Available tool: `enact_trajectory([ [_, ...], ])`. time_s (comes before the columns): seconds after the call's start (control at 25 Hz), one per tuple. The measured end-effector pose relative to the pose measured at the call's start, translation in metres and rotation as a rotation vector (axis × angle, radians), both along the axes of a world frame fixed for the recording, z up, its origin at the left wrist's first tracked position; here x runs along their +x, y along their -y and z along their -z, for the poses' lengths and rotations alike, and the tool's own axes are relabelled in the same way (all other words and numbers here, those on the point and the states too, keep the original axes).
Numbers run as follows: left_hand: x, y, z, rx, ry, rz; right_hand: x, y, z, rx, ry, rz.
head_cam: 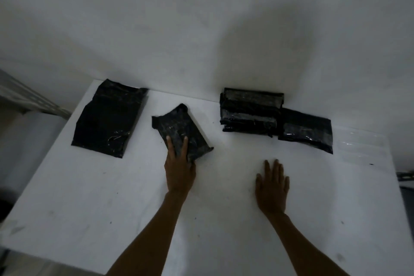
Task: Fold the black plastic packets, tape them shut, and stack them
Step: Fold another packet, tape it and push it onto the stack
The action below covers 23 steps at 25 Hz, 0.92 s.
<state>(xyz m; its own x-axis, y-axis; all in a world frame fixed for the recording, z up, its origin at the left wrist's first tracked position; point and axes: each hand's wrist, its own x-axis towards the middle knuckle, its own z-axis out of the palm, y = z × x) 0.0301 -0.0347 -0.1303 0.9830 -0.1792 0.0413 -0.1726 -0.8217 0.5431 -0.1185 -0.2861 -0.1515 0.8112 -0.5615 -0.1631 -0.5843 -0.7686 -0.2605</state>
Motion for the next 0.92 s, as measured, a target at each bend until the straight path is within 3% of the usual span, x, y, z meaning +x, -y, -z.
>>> enact_trajectory([
  [0.16,-0.088,0.02,-0.022,-0.028,-0.04,0.155,-0.014,-0.01,-0.023,0.275,0.166,0.055],
  [0.24,-0.125,0.033,-0.028,-0.01,-0.101,0.267,-0.023,-0.019,-0.049,0.504,0.263,0.176],
  [0.36,-0.168,0.052,-0.035,-0.017,-0.21,0.464,-0.039,-0.023,-0.069,0.803,0.257,0.36],
  [0.56,-0.186,0.081,-0.049,-0.149,-0.276,0.689,-0.077,0.003,-0.065,0.796,0.216,0.551],
  [0.72,-0.161,0.107,-0.058,-0.213,-0.342,0.435,-0.091,0.032,-0.07,0.792,0.206,0.621],
  [0.84,-0.129,0.131,-0.054,-0.394,-0.674,0.089,-0.08,0.048,-0.067,0.879,0.254,0.671],
  [0.92,-0.106,0.147,-0.054,-0.512,-0.894,-0.014,-0.07,0.055,-0.063,0.956,0.269,0.708],
])
